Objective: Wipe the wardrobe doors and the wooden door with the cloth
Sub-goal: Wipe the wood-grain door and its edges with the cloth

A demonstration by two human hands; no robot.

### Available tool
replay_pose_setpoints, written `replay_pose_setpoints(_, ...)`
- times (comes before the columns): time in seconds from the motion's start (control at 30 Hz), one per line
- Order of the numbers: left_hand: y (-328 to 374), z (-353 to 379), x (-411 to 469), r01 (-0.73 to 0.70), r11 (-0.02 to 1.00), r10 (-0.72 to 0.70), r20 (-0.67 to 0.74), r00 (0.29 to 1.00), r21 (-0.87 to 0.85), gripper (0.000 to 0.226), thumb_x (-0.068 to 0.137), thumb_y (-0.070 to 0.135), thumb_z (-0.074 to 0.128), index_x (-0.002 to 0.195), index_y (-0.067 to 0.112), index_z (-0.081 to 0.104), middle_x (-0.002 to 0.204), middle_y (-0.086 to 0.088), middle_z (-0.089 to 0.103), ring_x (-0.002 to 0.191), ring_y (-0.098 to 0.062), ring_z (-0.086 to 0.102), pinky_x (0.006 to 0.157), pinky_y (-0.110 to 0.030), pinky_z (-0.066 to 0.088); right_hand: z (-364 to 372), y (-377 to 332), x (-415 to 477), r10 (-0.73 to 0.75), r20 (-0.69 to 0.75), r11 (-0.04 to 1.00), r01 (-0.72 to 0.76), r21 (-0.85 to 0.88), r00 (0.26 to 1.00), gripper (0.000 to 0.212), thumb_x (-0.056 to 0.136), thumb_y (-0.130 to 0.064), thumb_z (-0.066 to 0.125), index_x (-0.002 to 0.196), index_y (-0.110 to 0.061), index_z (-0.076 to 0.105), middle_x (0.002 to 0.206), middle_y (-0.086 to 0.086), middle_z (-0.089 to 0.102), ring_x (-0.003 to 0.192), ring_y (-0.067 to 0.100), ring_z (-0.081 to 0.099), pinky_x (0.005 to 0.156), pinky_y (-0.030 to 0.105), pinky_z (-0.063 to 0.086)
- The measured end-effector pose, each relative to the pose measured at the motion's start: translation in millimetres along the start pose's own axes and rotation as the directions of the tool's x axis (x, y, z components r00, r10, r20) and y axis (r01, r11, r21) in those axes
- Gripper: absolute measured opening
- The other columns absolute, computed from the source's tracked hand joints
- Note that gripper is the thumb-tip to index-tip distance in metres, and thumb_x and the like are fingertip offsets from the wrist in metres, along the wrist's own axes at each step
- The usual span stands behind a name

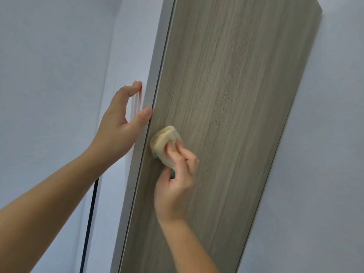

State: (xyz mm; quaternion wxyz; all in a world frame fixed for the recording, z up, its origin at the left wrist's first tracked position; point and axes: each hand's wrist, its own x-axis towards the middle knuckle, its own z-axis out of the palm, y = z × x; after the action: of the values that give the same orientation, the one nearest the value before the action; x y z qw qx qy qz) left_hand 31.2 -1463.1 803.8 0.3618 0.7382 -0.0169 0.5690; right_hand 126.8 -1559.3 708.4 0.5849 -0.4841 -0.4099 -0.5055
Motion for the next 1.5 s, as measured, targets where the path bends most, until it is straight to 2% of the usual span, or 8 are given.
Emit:
replay_pose_setpoints(0.27,-12,7,-28,0.055,0.986,-0.062,-0.046,0.997,-0.155,0.044,0.099,0.039,0.044,0.143,0.038,0.04,0.153,0.019,0.035,0.144,0.0,0.024,0.121,-0.038,0.02,-12,10,-14,-0.355,0.237,0.935,0.35,0.065,0.904,0.028,0.092,0.003,0.063,0.117,-0.009,0.068,0.123,0.006,0.058,0.115,0.027,0.057,0.093,0.04,0.051)
replay_pose_setpoints(0.37,-21,23,-55,0.078,0.982,-0.09,-0.063,0.994,-0.174,0.053,0.1,0.036,0.04,0.152,0.027,0.029,0.158,0.016,0.025,0.144,0.005,0.018,0.12,-0.022,0.017,-28,36,-2,-0.405,0.249,0.913,0.404,0.057,0.88,0.025,0.094,0.001,0.06,0.115,-0.009,0.067,0.121,0.009,0.06,0.113,0.026,0.058,0.093,0.039,0.051)
replay_pose_setpoints(0.53,-29,38,-67,0.03,1.0,-0.031,-0.07,0.997,-0.008,0.059,0.104,0.027,0.037,0.156,0.02,0.011,0.162,0.013,0.012,0.145,0.007,0.009,0.117,-0.013,0.01,-67,100,18,-0.127,0.139,0.986,0.14,-0.09,0.982,0.056,0.077,0.022,0.05,0.12,-0.011,0.061,0.123,0.009,0.054,0.115,0.023,0.054,0.102,0.03,0.043)
replay_pose_setpoints(0.67,-27,38,-68,0.03,0.999,-0.028,-0.078,0.997,0.027,0.059,0.104,0.029,0.034,0.157,0.02,0.009,0.162,0.014,0.011,0.145,0.008,0.007,0.117,-0.012,0.009,-96,150,42,0.079,-0.035,0.986,-0.083,-0.144,0.996,0.043,0.078,0.024,0.052,0.117,0.008,0.061,0.118,0.019,0.053,0.115,0.018,0.052,0.103,0.021,0.042)
replay_pose_setpoints(0.9,-31,39,-68,0.017,1.0,-0.015,-0.089,0.996,0.021,0.06,0.103,0.034,0.034,0.156,0.022,0.011,0.162,0.017,0.012,0.145,0.008,0.009,0.116,-0.013,0.01,-144,239,74,0.419,-0.372,0.788,-0.535,-0.304,0.828,0.034,0.08,0.013,0.056,0.113,0.01,0.06,0.116,0.031,0.052,0.108,0.039,0.054,0.09,0.024,0.04)
replay_pose_setpoints(1.0,-31,40,-67,0.022,0.999,-0.02,-0.101,0.995,0.027,0.061,0.101,0.037,0.034,0.156,0.024,0.012,0.161,0.018,0.014,0.145,0.008,0.01,0.116,-0.014,0.012,-160,262,88,0.454,-0.411,0.645,-0.61,-0.46,0.79,0.037,0.074,0.008,0.053,0.11,0.004,0.063,0.112,0.028,0.058,0.106,0.044,0.054,0.091,0.045,0.041)
replay_pose_setpoints(1.13,-33,39,-68,0.022,1.0,-0.02,-0.105,0.994,0.013,0.062,0.1,0.037,0.035,0.156,0.024,0.013,0.161,0.016,0.017,0.146,0.004,0.013,0.12,-0.026,0.018,-174,270,101,0.558,-0.449,0.509,-0.715,-0.479,0.698,0.031,0.074,0.005,0.051,0.102,-0.002,0.062,0.105,0.021,0.062,0.098,0.038,0.058,0.081,0.044,0.046)
replay_pose_setpoints(1.5,-33,39,-67,0.025,0.999,-0.028,-0.089,0.996,-0.024,0.059,0.103,0.034,0.036,0.156,0.025,0.012,0.16,0.02,0.011,0.145,0.008,0.005,0.116,-0.012,0.009,-137,191,52,0.581,-0.386,0.655,-0.693,-0.301,0.717,0.028,0.083,0.006,0.059,0.11,-0.001,0.064,0.113,0.015,0.061,0.1,0.028,0.059,0.077,0.019,0.039)
